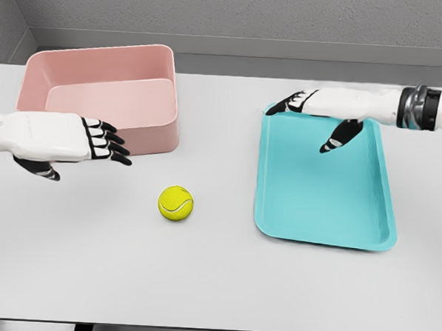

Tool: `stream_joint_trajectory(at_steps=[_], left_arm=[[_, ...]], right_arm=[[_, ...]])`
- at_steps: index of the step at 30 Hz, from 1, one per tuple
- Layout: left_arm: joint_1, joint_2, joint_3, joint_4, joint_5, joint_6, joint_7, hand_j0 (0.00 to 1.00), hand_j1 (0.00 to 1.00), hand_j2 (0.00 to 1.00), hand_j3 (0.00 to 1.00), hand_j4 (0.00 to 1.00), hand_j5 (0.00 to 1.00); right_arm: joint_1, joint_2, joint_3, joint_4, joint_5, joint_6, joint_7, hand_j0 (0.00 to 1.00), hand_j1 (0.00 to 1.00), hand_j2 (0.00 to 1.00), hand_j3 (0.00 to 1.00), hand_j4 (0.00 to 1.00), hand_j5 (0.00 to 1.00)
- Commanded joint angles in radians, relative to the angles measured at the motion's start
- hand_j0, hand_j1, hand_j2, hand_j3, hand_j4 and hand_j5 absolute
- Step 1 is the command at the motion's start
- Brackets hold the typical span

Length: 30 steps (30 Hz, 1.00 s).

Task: Put the tennis from the blue tray into the pink basket with both arms

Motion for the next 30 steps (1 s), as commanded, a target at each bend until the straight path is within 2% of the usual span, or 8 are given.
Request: stream_joint_trajectory(at_steps=[1, 2, 4, 6, 13, 15, 24, 30], left_arm=[[0.002, -0.049, -0.001, 0.0, 0.007, 0.002, 0.078, 1.0, 1.0, 1.0, 1.0, 1.0, 1.0], [0.002, -0.061, -0.001, 0.0, 0.007, 0.002, 0.124, 1.0, 1.0, 1.0, 1.0, 1.0, 1.0], [0.005, -0.103, -0.002, 0.0, 0.007, 0.002, 0.135, 1.0, 1.0, 1.0, 1.0, 1.0, 1.0], [0.006, -0.153, -0.016, 0.0, 0.004, 0.002, 0.133, 1.0, 1.0, 1.0, 1.0, 1.0, 1.0], [0.037, -0.284, -0.062, 0.002, -0.065, 0.002, 0.132, 1.0, 1.0, 1.0, 1.0, 1.0, 1.0], [0.054, -0.282, -0.062, 0.003, -0.102, 0.002, 0.132, 1.0, 1.0, 1.0, 1.0, 1.0, 1.0], [0.072, -0.278, -0.047, 0.055, -0.091, 0.002, 0.136, 1.0, 1.0, 1.0, 1.0, 1.0, 1.0], [0.097, -0.285, -0.05, 0.078, -0.138, 0.002, 0.138, 1.0, 1.0, 1.0, 1.0, 1.0, 1.0]], right_arm=[[0.002, -0.029, -0.092, 0.022, -0.009, 0.004, -0.006, 1.0, 1.0, 1.0, 1.0, 1.0, 1.0], [0.008, -0.032, -0.095, 0.042, -0.009, 0.004, -0.006, 1.0, 1.0, 1.0, 1.0, 1.0, 1.0], [0.02, -0.044, -0.11, 0.101, -0.009, 0.004, -0.006, 1.0, 1.0, 1.0, 1.0, 1.0, 1.0], [0.022, -0.042, -0.131, 0.127, -0.01, 0.004, -0.006, 1.0, 1.0, 1.0, 1.0, 1.0, 1.0], [0.072, -0.041, -0.13, 0.147, -0.01, 0.004, -0.008, 1.0, 1.0, 1.0, 1.0, 1.0, 1.0], [0.074, -0.03, -0.13, 0.146, -0.009, 0.004, -0.006, 1.0, 1.0, 1.0, 1.0, 1.0, 1.0], [0.074, -0.026, -0.13, 0.135, -0.009, 0.004, -0.006, 1.0, 1.0, 1.0, 1.0, 1.0, 1.0], [0.08, -0.026, -0.133, 0.135, -0.009, 0.004, -0.006, 1.0, 1.0, 1.0, 1.0, 1.0, 1.0]])
